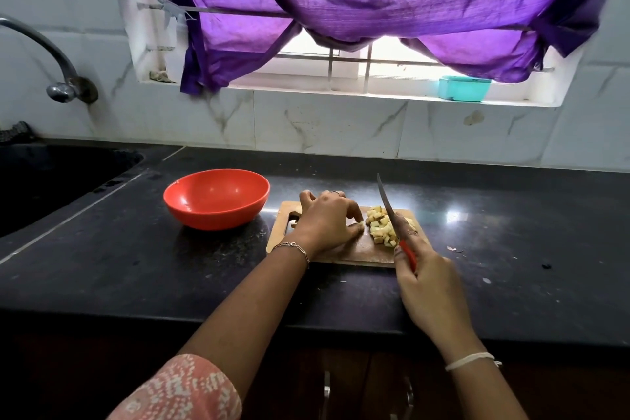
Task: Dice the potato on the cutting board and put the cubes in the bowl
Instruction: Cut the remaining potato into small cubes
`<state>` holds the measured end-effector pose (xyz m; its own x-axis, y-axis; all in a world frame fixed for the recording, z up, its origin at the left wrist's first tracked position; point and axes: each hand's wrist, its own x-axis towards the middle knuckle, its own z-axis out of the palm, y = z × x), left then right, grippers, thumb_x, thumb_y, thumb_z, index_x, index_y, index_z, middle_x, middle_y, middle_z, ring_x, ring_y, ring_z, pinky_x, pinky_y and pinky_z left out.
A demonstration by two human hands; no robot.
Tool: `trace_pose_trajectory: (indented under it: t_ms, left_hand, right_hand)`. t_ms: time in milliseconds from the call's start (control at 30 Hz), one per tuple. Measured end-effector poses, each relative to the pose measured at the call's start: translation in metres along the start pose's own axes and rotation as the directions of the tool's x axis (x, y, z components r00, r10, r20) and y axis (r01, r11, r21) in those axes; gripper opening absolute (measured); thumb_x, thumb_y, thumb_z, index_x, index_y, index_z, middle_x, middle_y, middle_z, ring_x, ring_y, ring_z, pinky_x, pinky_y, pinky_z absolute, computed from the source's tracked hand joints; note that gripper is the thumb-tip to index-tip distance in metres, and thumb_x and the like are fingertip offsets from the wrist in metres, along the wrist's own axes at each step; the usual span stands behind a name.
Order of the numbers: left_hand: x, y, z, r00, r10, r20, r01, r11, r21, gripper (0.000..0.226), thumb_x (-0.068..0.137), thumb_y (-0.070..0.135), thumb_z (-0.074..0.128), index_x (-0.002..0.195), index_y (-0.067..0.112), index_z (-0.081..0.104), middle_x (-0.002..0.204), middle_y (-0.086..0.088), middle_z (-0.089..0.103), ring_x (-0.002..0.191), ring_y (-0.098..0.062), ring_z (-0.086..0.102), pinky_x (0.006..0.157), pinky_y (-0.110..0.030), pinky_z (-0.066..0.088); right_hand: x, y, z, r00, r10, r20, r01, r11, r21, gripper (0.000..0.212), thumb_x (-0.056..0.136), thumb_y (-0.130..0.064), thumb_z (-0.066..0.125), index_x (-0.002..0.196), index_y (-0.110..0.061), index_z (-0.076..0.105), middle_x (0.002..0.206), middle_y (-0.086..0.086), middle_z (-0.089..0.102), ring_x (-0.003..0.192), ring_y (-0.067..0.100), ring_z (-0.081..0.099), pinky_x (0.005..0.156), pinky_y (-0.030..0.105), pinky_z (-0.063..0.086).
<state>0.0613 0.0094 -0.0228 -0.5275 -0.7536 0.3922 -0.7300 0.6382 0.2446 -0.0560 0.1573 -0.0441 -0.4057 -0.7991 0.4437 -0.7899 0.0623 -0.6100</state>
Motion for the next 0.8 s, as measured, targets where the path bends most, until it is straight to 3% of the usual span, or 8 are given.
trace_pose_trajectory:
  t_ms: [167,300,400,600,667,733,767,800]
  left_hand:
    - [-0.002,0.004,0.002,1.000,0.015,-0.001,-0.015,0.999,-0.043,0.023,0.088,0.047,0.062,0.107,0.037,0.070,0.112,0.015,0.061,0.115,-0.010,0.049,0.090,-0.039,0.020]
    - [-0.002,0.000,-0.003,0.998,-0.052,0.029,0.050,0.998,0.040,0.036,0.088,0.053,0.059,0.120,0.037,0.063,0.115,0.012,0.061,0.119,-0.015,0.046,0.087,-0.041,0.019]
    - [-0.002,-0.004,-0.006,0.993,-0.110,0.045,0.106,0.990,0.088,0.034,0.087,0.059,0.056,0.108,0.035,0.068,0.114,0.009,0.060,0.117,-0.017,0.048,0.090,-0.043,0.021]
    - [-0.005,-0.005,-0.014,0.993,-0.119,0.022,0.117,0.990,0.078,0.018,0.090,0.044,0.060,0.098,0.033,0.072,0.113,0.011,0.062,0.115,-0.015,0.049,0.093,-0.042,0.020]
    - [-0.006,-0.006,-0.017,0.992,-0.118,0.036,0.115,0.991,0.073,0.015,0.090,0.041,0.061,0.097,0.033,0.071,0.112,0.011,0.063,0.114,-0.015,0.049,0.094,-0.042,0.021]
    - [-0.007,-0.007,-0.018,0.993,-0.112,0.047,0.107,0.991,0.086,0.014,0.089,0.041,0.061,0.095,0.033,0.071,0.108,0.012,0.063,0.112,-0.015,0.050,0.094,-0.042,0.021]
    - [-0.009,-0.007,-0.019,0.993,-0.111,0.049,0.106,0.990,0.087,0.014,0.089,0.042,0.061,0.095,0.033,0.071,0.106,0.013,0.063,0.111,-0.014,0.050,0.093,-0.042,0.021]
    - [-0.011,-0.008,-0.019,0.993,-0.111,0.048,0.107,0.991,0.086,0.014,0.089,0.042,0.062,0.095,0.033,0.072,0.105,0.014,0.062,0.111,-0.014,0.050,0.093,-0.042,0.021]
  right_hand:
    - [0.000,0.000,0.001,1.000,-0.027,-0.005,0.027,1.000,0.003,0.054,0.097,-0.020,0.052,0.139,-0.047,0.032,0.105,0.016,0.065,0.049,0.004,0.045,0.048,0.008,0.037]
    - [-0.001,-0.001,-0.001,1.000,-0.017,0.000,0.017,1.000,0.020,0.054,0.097,-0.020,0.052,0.141,-0.044,0.033,0.097,0.015,0.064,0.050,0.002,0.044,0.050,0.007,0.038]
    - [0.000,0.000,0.000,1.000,-0.010,0.009,0.009,1.000,0.026,0.050,0.097,-0.022,0.052,0.142,-0.040,0.039,0.092,0.011,0.062,0.052,0.002,0.043,0.050,0.009,0.039]
    - [-0.002,-0.002,-0.001,1.000,-0.014,0.001,0.014,0.999,0.030,0.053,0.096,-0.022,0.053,0.141,-0.044,0.035,0.078,0.000,0.050,0.050,0.003,0.043,0.049,0.009,0.038]
    - [-0.001,-0.002,-0.001,1.000,-0.012,0.014,0.012,1.000,0.011,0.052,0.096,-0.022,0.053,0.140,-0.045,0.037,0.084,0.002,0.055,0.051,0.004,0.045,0.046,0.011,0.036]
    - [0.000,-0.001,-0.001,0.998,-0.020,0.057,0.021,0.999,-0.028,0.054,0.096,-0.022,0.052,0.137,-0.053,0.035,0.105,0.003,0.058,0.058,0.004,0.049,0.048,0.009,0.035]
    - [0.000,-0.001,-0.001,0.996,-0.034,0.084,0.039,0.998,-0.058,0.054,0.096,-0.024,0.051,0.135,-0.057,0.036,0.120,0.003,0.055,0.066,0.007,0.055,0.055,0.008,0.039]
    - [-0.001,-0.003,-0.002,0.993,-0.045,0.108,0.056,0.994,-0.097,0.052,0.095,-0.026,0.051,0.134,-0.059,0.038,0.134,0.002,0.049,0.077,0.014,0.060,0.065,0.016,0.047]
